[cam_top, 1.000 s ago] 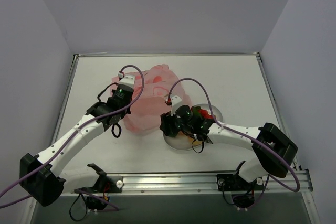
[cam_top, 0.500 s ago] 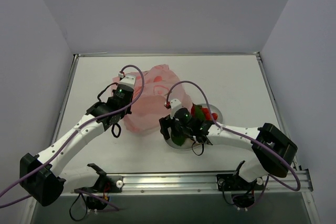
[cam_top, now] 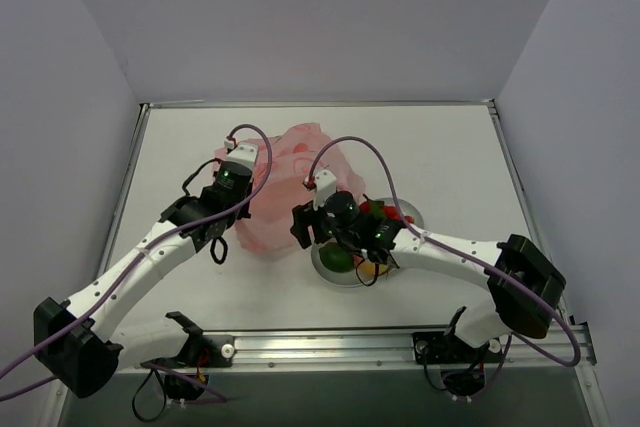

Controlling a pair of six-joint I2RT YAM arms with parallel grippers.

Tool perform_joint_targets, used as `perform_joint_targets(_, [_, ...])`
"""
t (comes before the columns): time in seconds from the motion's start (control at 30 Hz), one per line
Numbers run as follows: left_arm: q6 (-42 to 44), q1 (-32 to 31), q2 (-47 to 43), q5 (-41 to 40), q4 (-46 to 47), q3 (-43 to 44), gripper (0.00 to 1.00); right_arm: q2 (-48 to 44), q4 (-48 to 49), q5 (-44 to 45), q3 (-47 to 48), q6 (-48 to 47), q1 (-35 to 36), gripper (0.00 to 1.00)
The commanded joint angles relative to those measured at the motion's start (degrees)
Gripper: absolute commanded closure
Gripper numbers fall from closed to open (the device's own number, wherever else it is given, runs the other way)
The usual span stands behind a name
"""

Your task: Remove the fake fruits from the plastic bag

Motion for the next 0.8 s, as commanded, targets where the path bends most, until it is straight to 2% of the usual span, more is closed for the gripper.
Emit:
perform_joint_targets(0.0, [0.5,0.2,-3.1,2.2,1.6,1.3,0.98,2.7,4.8,3.6,6.6,-0.8,0.3,0.36])
perform_joint_targets(0.13, [0.6,0.1,-4.8,5.4,2.9,0.9,0.98,12.1,6.8,6.3,13.3,-1.7,0.3,0.4])
perform_joint_targets(0.23, [0.7,-0.2,-5.7,8.2,3.9,1.2,0.98,20.8,8.7,10.1,18.4,-1.7,0.1,0.36])
perform_joint_targets(0.3, [0.4,-0.5,-6.3,9.2,3.4,1.7,0.98,23.1,9.3,11.4,20.4,-2.0,-0.6,0.36])
perform_joint_targets(0.33, [0.3,-1.0,-6.5,9.6,3.4,1.9,0.98,24.8,10.2,12.3,20.8,-2.2,-0.7,0.32])
perform_joint_targets(0.6, [0.1,-4.6,-6.3,10.8,-0.8,5.8,0.98,31.7,13.8,16.8,27.9,-3.0,-3.7,0.16])
perform_joint_targets(0.77, [-0.5,-5.7,-4.8,12.2,-3.8,8.7,0.98,35.4,15.7,14.3,31.3,-1.2,-5.6,0.12])
